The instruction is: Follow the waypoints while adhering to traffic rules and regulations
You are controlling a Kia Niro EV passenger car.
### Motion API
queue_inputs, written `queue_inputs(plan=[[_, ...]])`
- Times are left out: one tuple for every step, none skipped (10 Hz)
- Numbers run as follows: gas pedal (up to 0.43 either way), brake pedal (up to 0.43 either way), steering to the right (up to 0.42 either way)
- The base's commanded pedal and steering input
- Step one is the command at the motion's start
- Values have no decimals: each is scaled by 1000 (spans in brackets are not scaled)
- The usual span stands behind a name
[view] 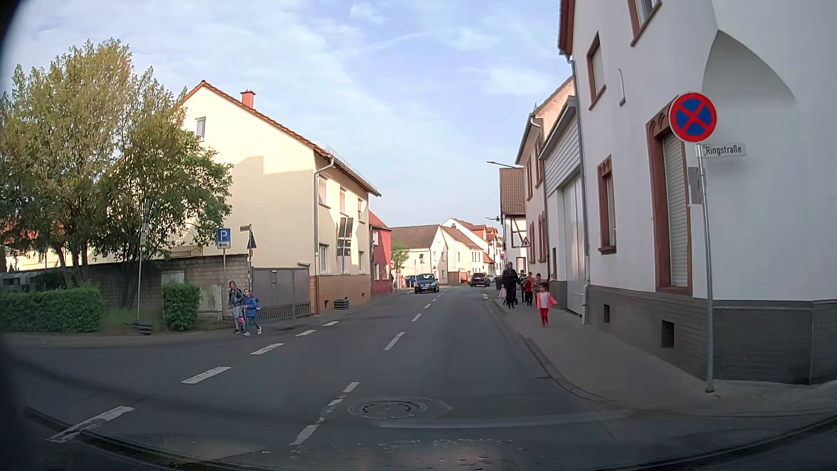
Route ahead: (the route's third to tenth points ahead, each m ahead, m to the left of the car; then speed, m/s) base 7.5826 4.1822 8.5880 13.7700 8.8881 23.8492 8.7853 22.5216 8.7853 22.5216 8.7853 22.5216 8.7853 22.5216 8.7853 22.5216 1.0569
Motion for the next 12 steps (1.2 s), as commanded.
queue_inputs(plan=[[0, 207, -5], [0, 201, -5], [0, 195, -5], [0, 183, -5], [0, 159, -5], [0, 146, -5], [0, 134, -5], [0, 128, -5], [0, 116, -5], [0, 98, -5], [0, 79, -5], [0, 79, -5]])
